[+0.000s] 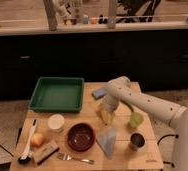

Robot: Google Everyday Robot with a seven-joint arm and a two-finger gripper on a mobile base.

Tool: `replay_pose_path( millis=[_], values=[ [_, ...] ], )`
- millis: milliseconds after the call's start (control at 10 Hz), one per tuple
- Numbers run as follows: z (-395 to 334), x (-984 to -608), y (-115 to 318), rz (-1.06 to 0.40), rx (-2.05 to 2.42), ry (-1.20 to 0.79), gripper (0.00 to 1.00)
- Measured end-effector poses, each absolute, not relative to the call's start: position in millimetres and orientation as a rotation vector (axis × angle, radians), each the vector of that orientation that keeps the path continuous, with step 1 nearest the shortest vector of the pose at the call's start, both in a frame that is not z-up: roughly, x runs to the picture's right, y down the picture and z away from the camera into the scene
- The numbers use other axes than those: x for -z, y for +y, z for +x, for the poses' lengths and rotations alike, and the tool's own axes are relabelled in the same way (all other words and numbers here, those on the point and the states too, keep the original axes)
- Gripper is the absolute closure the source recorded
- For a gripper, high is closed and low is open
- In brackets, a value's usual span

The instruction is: Place banana in tray

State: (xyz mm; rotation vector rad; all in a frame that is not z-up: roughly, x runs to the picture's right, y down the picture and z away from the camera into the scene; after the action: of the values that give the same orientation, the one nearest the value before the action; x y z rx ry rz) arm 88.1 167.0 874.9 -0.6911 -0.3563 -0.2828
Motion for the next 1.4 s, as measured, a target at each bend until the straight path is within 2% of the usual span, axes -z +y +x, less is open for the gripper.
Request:
replay_pose_path(
  millis=[300, 500, 600, 1400],
  values=[
    [98.6, -877.7, 168.2, -0.692, 0.25, -0.402, 0.79],
    [104.0, -876.7, 167.6, -0.689, 0.234, -0.43, 0.97],
    [104.6, -876.0, 167.7, -0.688, 0.232, -0.438, 1.0],
    [92.2, -856.6, 154.5, -0.666, 0.285, -0.438, 1.0]
  ],
)
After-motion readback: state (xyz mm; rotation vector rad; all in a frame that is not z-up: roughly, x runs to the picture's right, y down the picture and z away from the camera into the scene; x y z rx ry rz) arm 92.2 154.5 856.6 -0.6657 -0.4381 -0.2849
